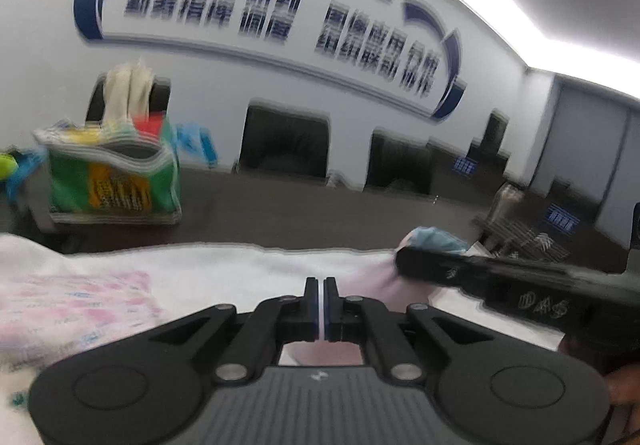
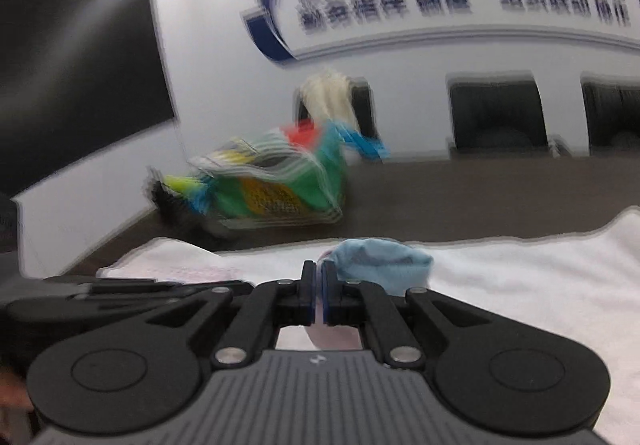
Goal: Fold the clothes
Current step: 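Lift the pink garment with both grippers and shake it open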
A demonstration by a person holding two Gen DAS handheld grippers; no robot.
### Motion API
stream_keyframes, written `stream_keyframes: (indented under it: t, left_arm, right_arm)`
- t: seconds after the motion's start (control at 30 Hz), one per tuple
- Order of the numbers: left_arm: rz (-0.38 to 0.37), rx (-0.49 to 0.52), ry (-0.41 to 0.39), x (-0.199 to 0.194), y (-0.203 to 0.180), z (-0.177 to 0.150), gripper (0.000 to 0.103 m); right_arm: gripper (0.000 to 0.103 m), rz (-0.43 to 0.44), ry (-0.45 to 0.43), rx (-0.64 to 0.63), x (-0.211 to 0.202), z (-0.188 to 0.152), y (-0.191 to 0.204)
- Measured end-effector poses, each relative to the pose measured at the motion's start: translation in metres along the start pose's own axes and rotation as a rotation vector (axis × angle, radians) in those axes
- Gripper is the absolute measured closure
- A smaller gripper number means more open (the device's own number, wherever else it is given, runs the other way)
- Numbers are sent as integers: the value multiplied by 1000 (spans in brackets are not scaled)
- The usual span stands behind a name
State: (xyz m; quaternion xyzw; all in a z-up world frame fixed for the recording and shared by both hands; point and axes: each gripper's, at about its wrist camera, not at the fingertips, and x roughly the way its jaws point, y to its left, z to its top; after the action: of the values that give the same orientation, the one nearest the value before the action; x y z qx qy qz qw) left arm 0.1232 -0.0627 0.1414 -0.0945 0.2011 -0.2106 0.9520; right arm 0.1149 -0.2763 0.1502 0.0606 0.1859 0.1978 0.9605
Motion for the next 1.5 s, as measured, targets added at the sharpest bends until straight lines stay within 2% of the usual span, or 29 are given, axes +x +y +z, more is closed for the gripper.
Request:
stream_keyframes:
  t: [0.1,0.2,0.3,0.37,0.47,0.6,0.63,0.7,0.73,0.77,0.83,0.87,0.93,1.0,1.1,1.13,1.17,1.2,1.23,1.33,1.5]
  left_arm:
    - [-26,-15,-93,-84,3,-13,102]
    - [-7,-61,-137,-152,22,-30,101]
    - [53,-78,-180,-206,39,-43,100]
    - [109,-69,-192,-229,48,-52,99]
    - [156,-102,-124,-244,66,-74,95]
    - [239,-111,-9,-247,84,-124,89]
    - [255,-105,21,-242,90,-137,86]
    - [262,-76,71,-236,99,-158,82]
    - [255,-53,95,-234,99,-167,81]
    - [242,-26,118,-233,97,-175,80]
    - [188,27,161,-226,92,-184,75]
    - [157,46,182,-218,91,-187,68]
    - [111,79,228,-204,88,-192,59]
    - [150,67,271,-191,89,-193,60]
    - [185,43,305,-176,92,-192,69]
    - [184,36,310,-173,93,-191,93]
    - [182,30,315,-170,94,-190,99]
    - [180,23,315,-167,95,-189,99]
    - [177,13,302,-169,96,-187,100]
    - [170,-24,190,-183,91,-172,101]
    - [148,-13,-65,-233,64,-129,101]
  right_arm:
    - [101,78,-78,-73,-60,8,50]
    - [101,155,-132,-150,-113,14,104]
    - [101,181,-183,-171,-147,14,143]
    - [101,160,-169,-155,-151,9,150]
    - [101,85,-71,-85,-122,-13,145]
    - [94,-80,196,-92,-53,-72,128]
    - [92,-138,230,-103,-43,-87,124]
    - [85,-185,218,-127,-46,-110,116]
    - [74,-176,198,-131,-52,-120,111]
    - [61,-127,179,-126,-61,-129,107]
    - [56,18,185,-142,-72,-145,106]
    - [52,71,209,-161,-76,-155,111]
    - [51,126,268,-195,-77,-175,120]
    - [51,119,322,-208,-72,-190,127]
    - [54,84,358,-133,-68,-206,128]
    - [62,96,364,-107,-65,-210,127]
    - [86,117,362,-86,-62,-212,127]
    - [100,125,351,-78,-61,-213,129]
    - [100,131,340,-79,-61,-215,132]
    - [101,169,258,-107,-73,-201,141]
    - [101,229,-5,-177,-129,-138,170]
